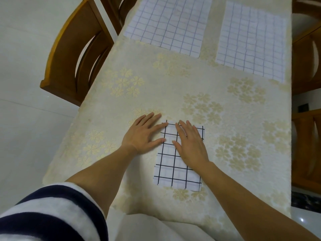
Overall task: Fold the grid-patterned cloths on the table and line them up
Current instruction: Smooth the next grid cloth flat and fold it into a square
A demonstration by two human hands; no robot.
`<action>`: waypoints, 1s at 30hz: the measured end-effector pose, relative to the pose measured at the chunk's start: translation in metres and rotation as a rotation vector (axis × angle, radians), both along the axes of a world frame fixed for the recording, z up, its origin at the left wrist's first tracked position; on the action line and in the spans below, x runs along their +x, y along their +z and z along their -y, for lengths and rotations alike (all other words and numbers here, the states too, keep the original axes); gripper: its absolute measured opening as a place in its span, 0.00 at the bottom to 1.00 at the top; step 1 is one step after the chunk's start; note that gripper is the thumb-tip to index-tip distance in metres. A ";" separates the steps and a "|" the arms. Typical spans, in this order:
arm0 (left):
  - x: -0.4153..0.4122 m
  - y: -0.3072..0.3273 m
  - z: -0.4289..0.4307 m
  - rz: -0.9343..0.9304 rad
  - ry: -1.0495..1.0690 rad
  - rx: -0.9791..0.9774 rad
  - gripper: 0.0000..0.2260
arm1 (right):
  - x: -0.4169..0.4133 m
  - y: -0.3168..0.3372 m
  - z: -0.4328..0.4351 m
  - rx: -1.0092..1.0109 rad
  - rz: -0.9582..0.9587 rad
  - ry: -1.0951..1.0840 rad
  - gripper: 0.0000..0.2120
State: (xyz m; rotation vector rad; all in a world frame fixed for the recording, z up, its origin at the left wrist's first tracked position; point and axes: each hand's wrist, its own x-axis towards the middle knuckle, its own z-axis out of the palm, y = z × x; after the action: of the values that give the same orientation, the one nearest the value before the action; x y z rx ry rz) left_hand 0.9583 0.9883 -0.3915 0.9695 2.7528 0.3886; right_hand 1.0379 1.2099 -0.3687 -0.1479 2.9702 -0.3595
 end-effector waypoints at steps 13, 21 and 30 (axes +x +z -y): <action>0.001 0.004 -0.003 0.017 0.016 -0.024 0.28 | 0.029 -0.016 -0.079 0.017 0.107 -0.137 0.29; 0.001 0.003 -0.004 0.005 0.022 -0.049 0.28 | 0.072 -0.015 -0.088 0.066 0.080 -0.012 0.32; 0.002 0.001 -0.004 0.006 0.032 -0.055 0.28 | 0.122 -0.009 -0.086 -0.034 0.197 0.018 0.43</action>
State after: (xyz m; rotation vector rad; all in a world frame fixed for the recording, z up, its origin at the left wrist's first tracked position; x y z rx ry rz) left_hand 0.9602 0.9926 -0.3902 0.9103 2.7613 0.3185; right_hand 1.1599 1.2958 -0.3780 -0.1341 2.7682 -0.3980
